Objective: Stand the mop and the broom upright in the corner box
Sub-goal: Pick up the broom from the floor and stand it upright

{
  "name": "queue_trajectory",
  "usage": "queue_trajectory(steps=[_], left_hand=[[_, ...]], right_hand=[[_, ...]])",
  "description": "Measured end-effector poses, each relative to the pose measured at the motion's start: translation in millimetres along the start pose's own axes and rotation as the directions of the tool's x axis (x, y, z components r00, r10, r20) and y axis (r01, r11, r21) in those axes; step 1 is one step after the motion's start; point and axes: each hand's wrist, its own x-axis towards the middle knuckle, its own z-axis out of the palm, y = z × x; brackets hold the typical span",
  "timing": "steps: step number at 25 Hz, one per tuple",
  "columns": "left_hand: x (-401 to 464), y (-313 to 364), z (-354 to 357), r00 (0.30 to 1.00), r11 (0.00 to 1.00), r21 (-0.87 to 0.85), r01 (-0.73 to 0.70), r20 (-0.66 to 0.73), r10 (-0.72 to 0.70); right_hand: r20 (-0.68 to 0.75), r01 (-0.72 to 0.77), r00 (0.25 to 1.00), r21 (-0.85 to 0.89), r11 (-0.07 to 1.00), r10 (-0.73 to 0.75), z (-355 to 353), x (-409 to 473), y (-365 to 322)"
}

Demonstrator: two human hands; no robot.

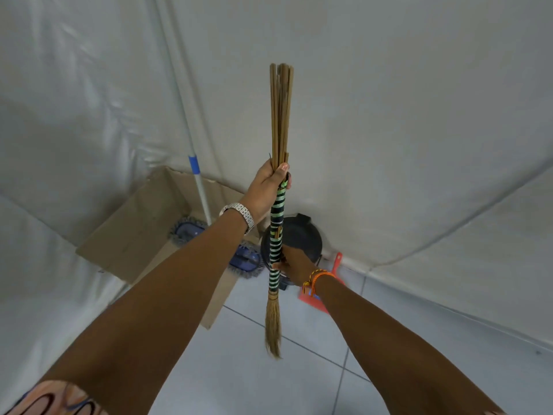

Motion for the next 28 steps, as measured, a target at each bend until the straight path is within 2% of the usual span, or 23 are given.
queue_trajectory(steps=[3,7,12,15,20,24,28], left_hand=[[2,14,-51,1.000,0.999,0.041,-0.030,0.010,0.030],[6,17,-124,0.998,0.999,0.028,-0.039,-0.044,0.040],[23,-5,-198,0.996,0.999,0.029,-0.026,-0.082,0.028],[50,-28,-247,0.998,0.997,0.067,-0.028,-0.057,0.032],[103,-49,-316,1.000,0.990,0.136,0.023,0.016,-0.025],[135,-46,-378,0.999,0.991,0.130,0.031,0.006,-0.032],[166,-47,-427,0.998,0.985,0.161,0.057,-0.017,-0.055]], right_hand=[[-0.034,-0.015,0.999,-0.011,1.000,0.014,26,23,-46],[-0.041,-0.019,0.999,-0.019,1.000,0.019,59,63,-91],[-0.060,-0.008,0.998,-0.033,0.999,0.006,107,123,-114],[-0.030,0.005,1.000,-0.008,1.000,-0.005,136,174,-125],[-0.058,-0.059,0.996,0.090,0.994,0.064,167,248,-145],[-0.015,-0.104,0.994,0.108,0.989,0.106,181,312,-176],[-0.005,-0.115,0.993,0.038,0.993,0.115,196,368,-208]])
